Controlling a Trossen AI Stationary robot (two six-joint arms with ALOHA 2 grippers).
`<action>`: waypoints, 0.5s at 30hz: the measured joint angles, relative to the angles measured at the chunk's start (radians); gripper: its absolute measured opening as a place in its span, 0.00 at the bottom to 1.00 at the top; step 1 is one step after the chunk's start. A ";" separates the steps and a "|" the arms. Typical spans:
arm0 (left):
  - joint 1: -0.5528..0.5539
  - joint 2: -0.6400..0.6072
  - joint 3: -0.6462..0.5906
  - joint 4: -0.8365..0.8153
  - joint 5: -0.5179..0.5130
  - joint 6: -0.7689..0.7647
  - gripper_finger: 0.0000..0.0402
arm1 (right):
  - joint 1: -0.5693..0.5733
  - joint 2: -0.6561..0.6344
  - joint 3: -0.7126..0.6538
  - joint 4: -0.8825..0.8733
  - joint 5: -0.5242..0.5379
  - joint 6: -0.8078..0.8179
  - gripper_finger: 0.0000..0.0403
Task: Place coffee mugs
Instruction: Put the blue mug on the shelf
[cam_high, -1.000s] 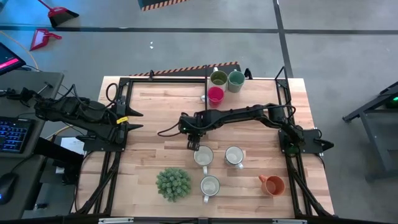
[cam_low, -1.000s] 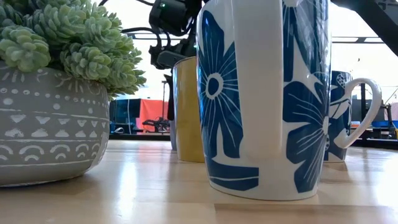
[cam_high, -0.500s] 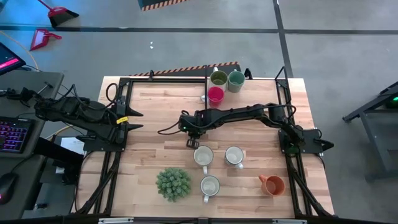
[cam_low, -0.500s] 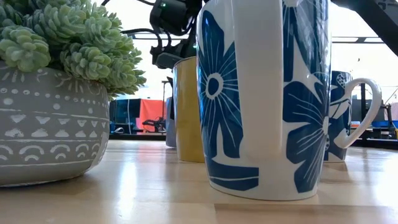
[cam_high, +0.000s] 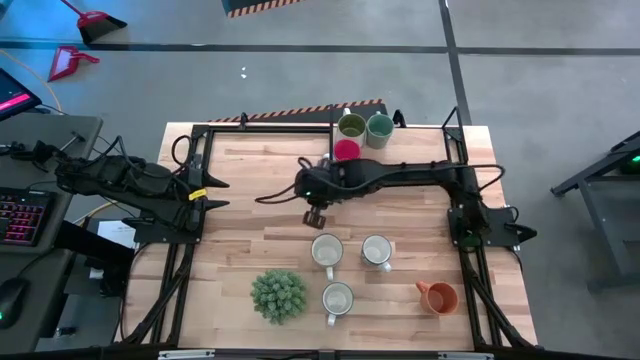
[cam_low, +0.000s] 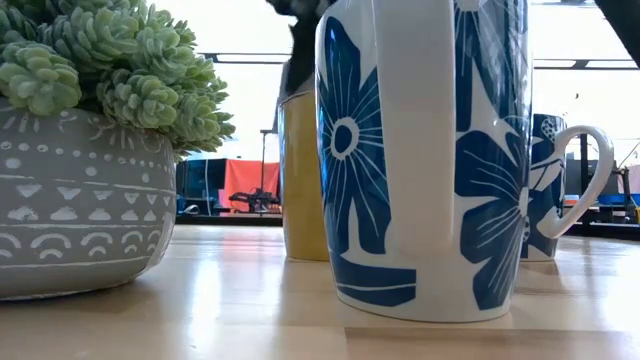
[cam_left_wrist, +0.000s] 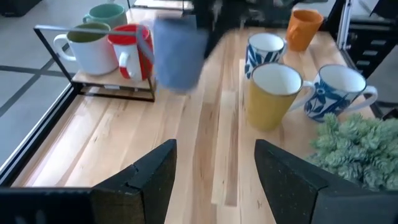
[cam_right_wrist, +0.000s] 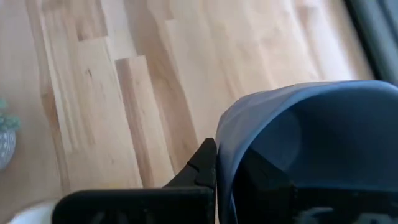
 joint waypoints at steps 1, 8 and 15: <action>0.000 0.000 0.000 -0.008 0.000 0.000 0.51 | 0.000 -0.018 0.002 -0.027 0.020 0.013 0.00; 0.000 0.000 0.000 -0.021 0.000 -0.018 0.51 | -0.013 -0.127 -0.009 -0.240 0.199 0.105 0.00; 0.000 0.000 0.000 -0.020 0.000 -0.017 0.51 | -0.077 -0.181 -0.010 -0.407 0.274 0.146 0.00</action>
